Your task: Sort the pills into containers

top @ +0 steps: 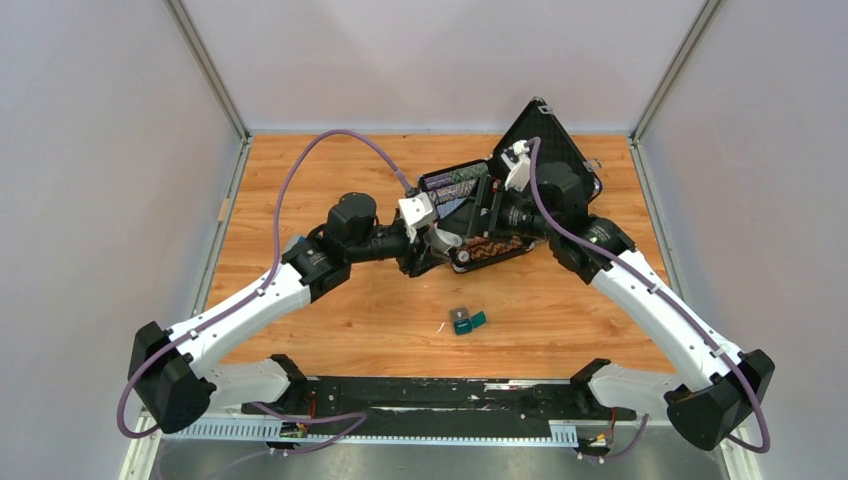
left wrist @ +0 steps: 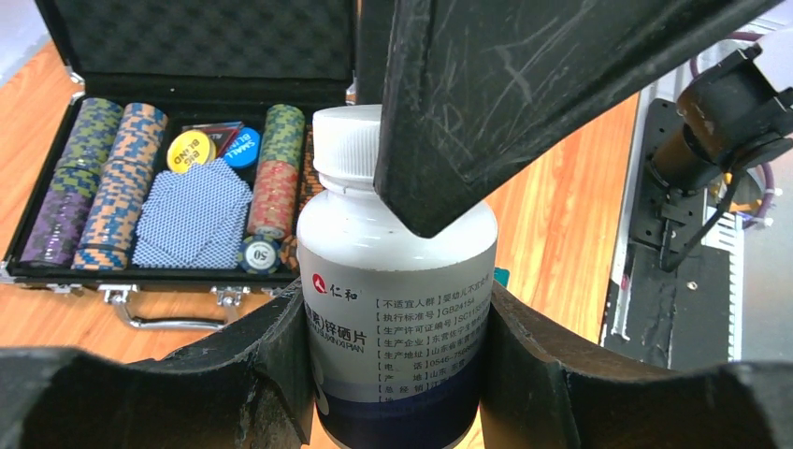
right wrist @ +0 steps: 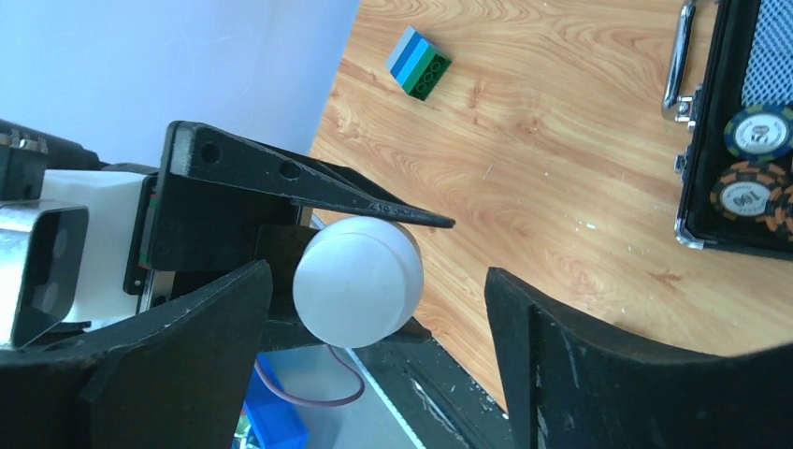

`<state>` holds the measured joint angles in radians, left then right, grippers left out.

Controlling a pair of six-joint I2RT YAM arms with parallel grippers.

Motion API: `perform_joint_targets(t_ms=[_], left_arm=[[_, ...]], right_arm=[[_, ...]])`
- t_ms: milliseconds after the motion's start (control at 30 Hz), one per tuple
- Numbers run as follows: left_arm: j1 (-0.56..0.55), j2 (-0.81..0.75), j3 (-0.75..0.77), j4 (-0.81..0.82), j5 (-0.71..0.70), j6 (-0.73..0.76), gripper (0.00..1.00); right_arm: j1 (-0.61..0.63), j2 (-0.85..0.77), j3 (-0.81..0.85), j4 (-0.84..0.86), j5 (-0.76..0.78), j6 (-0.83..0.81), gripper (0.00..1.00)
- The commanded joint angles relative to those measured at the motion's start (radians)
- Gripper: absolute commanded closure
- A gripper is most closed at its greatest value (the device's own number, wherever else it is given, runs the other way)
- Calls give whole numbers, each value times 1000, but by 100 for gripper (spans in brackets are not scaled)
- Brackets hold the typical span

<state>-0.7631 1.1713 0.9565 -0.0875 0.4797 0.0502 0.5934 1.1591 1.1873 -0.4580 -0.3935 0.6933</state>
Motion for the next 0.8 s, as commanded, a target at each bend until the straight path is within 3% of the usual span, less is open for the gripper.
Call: perform_joint_targets(t_ms=[0,267,367,600,767], left_arm=[[-1,-1,44,60,-41,-7,100],[-1,-1,54,34,-49,-27,100],[-1,-2,81,-13,-45,-42,100],[-1,-12,118,-85,75,-43,100],[-1,-3,152,-161,194,-23,100]], right_arm=[[5,15,21,-11,30,48,22],[2,10,28,1,-14,9,60],[-31,-22,21,33,-43,-83,65],[-175,-101,-84,291,-457,-280,66],[-191,-85,-53,314,-606,-370,65]])
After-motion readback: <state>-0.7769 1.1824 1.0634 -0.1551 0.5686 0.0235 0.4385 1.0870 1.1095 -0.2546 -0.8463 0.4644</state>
